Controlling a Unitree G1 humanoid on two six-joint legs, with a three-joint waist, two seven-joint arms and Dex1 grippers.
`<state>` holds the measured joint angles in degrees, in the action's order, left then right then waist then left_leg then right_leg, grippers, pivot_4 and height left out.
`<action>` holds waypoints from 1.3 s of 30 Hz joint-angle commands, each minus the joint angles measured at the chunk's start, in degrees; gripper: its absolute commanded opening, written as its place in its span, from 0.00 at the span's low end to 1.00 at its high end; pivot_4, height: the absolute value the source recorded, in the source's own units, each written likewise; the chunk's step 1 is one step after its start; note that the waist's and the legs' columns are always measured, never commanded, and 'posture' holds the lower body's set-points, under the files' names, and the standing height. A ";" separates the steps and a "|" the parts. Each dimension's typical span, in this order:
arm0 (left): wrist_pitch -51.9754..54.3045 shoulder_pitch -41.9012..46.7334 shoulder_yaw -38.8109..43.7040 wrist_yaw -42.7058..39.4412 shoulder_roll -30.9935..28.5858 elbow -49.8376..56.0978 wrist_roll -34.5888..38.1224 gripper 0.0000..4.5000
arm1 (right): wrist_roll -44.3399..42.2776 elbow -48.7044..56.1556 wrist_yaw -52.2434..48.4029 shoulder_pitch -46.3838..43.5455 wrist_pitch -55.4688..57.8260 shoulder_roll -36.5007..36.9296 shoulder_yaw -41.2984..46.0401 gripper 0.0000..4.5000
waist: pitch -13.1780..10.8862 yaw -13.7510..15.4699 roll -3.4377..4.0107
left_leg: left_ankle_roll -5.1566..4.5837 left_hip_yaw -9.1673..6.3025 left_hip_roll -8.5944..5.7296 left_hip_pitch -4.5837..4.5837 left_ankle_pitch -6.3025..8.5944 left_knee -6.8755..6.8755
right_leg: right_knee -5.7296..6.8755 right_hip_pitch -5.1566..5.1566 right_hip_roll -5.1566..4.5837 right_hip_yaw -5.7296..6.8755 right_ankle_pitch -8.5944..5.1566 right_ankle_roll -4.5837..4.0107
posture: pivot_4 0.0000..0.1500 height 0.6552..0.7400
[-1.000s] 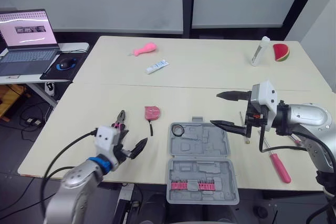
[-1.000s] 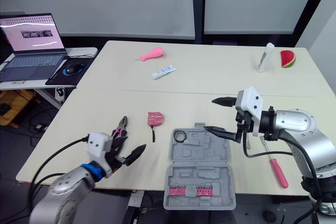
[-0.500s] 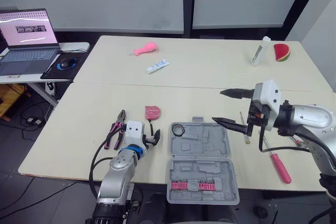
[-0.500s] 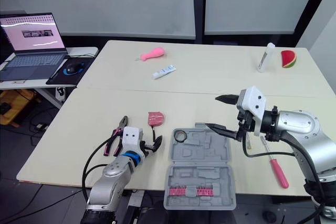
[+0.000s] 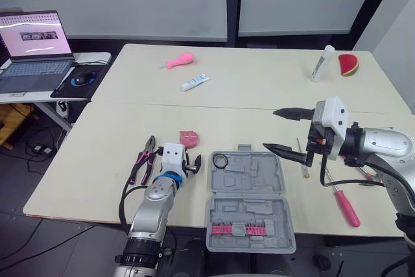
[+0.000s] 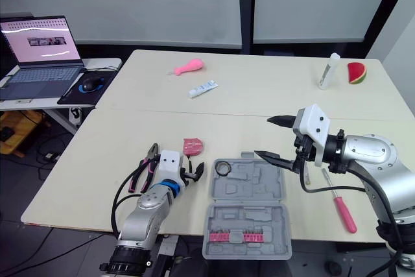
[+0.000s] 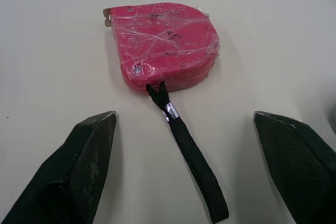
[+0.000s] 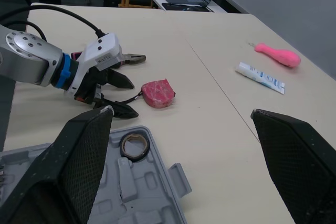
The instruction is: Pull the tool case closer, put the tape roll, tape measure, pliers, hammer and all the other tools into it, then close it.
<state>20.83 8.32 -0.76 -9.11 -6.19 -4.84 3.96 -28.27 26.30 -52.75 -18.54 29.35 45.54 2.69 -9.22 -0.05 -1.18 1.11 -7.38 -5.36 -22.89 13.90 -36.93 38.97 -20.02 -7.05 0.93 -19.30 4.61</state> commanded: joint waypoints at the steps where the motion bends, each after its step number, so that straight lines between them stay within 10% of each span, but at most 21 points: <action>1: 0.27 0.78 0.58 0.88 0.43 -1.35 -0.02 0.73 | -0.51 1.88 0.34 -0.35 -0.08 0.65 1.50 1.00 | 0.00 0.00 0.00 | 0.00 0.00 0.00 0.00 0.00 0.00 | 0.00 0.00 0.00 0.00 0.00 0.00 | 1.00 1.00; 12: 0.00 2.01 -0.10 -0.57 0.08 -2.59 -0.03 0.01 | -0.41 2.55 1.14 0.33 -0.01 0.46 1.53 1.00 | 0.00 0.00 0.00 | 0.01 0.00 -0.02 -0.01 0.00 0.00 | -0.01 0.00 -0.01 0.00 0.00 0.01 | 1.00 1.00; 22: 0.80 -0.93 -2.27 -5.15 -3.56 2.16 -0.53 0.01 | -1.25 3.56 1.16 1.19 0.50 0.10 0.79 1.00 | 0.00 -0.02 0.00 | 0.01 0.01 -0.02 -0.01 0.00 0.00 | -0.01 -0.01 -0.01 -0.02 0.01 0.01 | 1.00 1.00; 39: 6.10 -16.08 -1.51 -27.20 -26.20 20.80 5.22 0.01 | -8.26 12.52 -6.80 8.04 4.15 5.77 -1.05 1.00 | -0.02 -0.10 0.03 | -0.22 -0.06 0.02 -0.03 0.14 0.10 | -0.08 -0.10 0.00 -0.08 0.00 0.00 | 1.00 1.00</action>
<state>26.81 -7.03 -3.79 -35.13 -31.76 13.48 8.00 -35.40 36.60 -59.23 -10.14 33.85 50.91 1.00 -9.25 -0.15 -1.15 0.89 -7.43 -5.35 -22.91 14.05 -36.83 38.89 -20.11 -7.07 0.85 -19.31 4.61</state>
